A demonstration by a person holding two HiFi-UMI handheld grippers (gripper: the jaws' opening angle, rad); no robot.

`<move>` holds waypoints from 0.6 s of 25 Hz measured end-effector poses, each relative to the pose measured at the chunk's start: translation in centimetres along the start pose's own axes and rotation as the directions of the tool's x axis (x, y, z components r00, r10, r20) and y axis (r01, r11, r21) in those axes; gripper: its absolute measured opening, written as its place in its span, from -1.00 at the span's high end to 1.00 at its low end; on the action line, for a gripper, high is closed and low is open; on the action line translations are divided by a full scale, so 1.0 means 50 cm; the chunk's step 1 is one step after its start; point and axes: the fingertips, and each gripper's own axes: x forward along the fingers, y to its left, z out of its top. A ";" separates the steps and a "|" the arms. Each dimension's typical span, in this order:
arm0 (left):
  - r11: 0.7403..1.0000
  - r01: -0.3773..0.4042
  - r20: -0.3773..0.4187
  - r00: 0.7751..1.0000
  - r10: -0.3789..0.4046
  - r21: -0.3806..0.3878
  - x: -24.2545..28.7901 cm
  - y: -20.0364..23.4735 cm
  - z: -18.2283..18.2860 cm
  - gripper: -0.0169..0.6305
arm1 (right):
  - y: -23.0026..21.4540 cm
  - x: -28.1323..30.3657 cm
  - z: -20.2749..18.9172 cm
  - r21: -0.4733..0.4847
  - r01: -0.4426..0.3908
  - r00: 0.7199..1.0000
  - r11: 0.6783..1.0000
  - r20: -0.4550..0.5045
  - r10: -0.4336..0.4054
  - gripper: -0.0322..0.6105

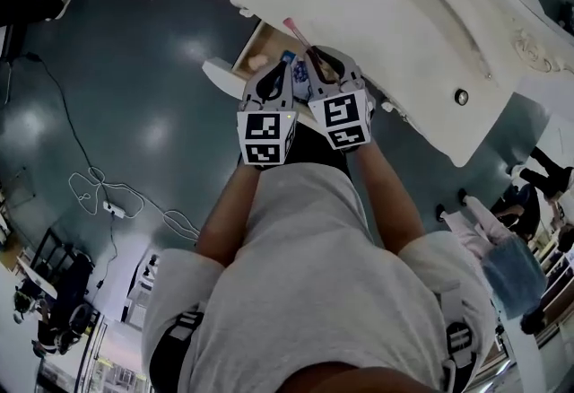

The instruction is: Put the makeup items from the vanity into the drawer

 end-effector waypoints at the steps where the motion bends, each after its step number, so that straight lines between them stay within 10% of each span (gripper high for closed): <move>1: 1.000 -0.012 -0.004 1.000 0.012 -0.015 0.000 0.009 -0.010 0.92 | 0.009 0.004 -0.005 -0.003 -0.013 1.000 1.000 -0.004 0.013 0.75; 15: 0.988 -0.125 -0.094 0.989 0.116 -0.092 0.007 0.069 -0.135 0.93 | 0.098 0.085 -0.126 0.028 -0.161 0.980 0.987 -0.110 0.163 0.75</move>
